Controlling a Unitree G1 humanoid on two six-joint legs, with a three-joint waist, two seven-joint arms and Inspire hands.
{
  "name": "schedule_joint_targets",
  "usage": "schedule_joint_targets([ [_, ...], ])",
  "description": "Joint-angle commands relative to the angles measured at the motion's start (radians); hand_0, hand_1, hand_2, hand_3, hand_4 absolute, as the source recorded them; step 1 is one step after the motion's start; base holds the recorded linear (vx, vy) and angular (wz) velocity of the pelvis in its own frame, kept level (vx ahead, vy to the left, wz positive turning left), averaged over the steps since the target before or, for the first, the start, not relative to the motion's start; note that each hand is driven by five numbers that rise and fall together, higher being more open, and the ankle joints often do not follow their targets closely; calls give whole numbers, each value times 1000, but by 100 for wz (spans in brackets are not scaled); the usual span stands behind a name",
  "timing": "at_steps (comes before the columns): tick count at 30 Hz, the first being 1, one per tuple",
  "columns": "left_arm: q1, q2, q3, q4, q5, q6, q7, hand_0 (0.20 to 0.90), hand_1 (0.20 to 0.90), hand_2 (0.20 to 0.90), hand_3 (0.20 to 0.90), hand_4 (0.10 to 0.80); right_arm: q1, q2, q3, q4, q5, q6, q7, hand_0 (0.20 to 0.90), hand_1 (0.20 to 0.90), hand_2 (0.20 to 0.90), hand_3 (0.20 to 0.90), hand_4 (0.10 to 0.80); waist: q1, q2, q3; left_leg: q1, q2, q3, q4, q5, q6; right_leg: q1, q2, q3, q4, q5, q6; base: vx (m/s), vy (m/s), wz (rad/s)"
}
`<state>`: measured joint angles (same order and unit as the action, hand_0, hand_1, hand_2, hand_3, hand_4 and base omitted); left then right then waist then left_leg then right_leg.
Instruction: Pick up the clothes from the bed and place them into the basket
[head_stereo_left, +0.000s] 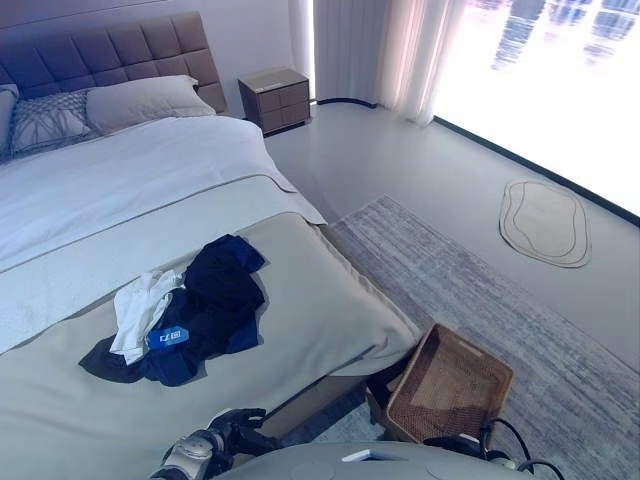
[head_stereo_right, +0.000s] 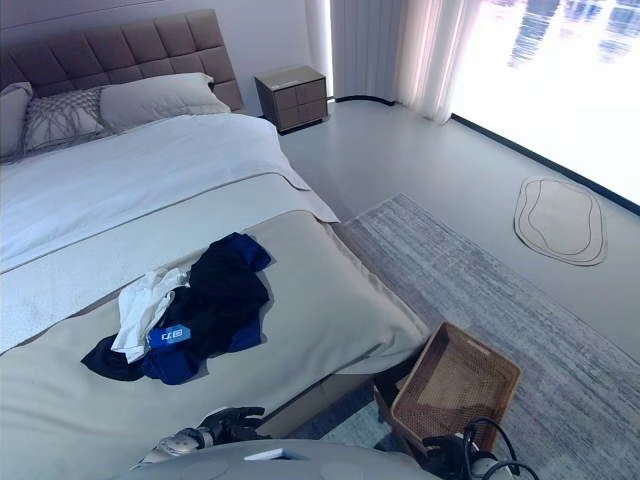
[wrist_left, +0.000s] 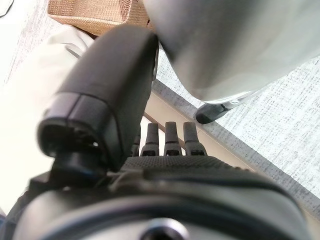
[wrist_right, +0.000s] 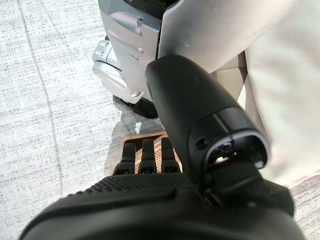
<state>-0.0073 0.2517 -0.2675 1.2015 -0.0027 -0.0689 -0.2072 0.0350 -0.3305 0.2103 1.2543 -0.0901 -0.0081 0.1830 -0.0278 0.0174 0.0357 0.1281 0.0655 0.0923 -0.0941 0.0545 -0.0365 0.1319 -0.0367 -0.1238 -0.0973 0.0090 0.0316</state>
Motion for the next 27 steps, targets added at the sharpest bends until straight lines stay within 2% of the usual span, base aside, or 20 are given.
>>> schedule_joint_targets([
  [1,-62,5,13,52,-28,-17,-16,900,900,900,900,800,-95,68,14,24,-12,-26,16,900,900,900,900,800,13,-24,36,37,-81,15,23,-134,66,-8,-9,-14,62,-43,23,0,0,0],
  [23,-59,3,16,57,-18,-10,3,900,900,900,900,800,-99,70,15,26,1,-18,17,900,900,900,900,800,23,-24,40,41,-85,2,19,-134,69,-2,-11,-24,71,-51,21,0,0,0],
  [25,-62,2,13,56,-17,-5,6,900,900,900,900,800,-98,73,9,29,63,-8,15,900,900,900,900,800,24,-24,39,41,-84,2,19,-134,69,-1,-12,-27,72,-53,20,11,4,2],
  [27,-58,1,13,53,-17,-2,7,900,900,900,900,800,-97,77,-33,34,268,30,5,900,900,900,900,800,27,-21,37,44,-85,0,19,-134,67,3,-14,-34,74,-53,20,43,17,5],
])
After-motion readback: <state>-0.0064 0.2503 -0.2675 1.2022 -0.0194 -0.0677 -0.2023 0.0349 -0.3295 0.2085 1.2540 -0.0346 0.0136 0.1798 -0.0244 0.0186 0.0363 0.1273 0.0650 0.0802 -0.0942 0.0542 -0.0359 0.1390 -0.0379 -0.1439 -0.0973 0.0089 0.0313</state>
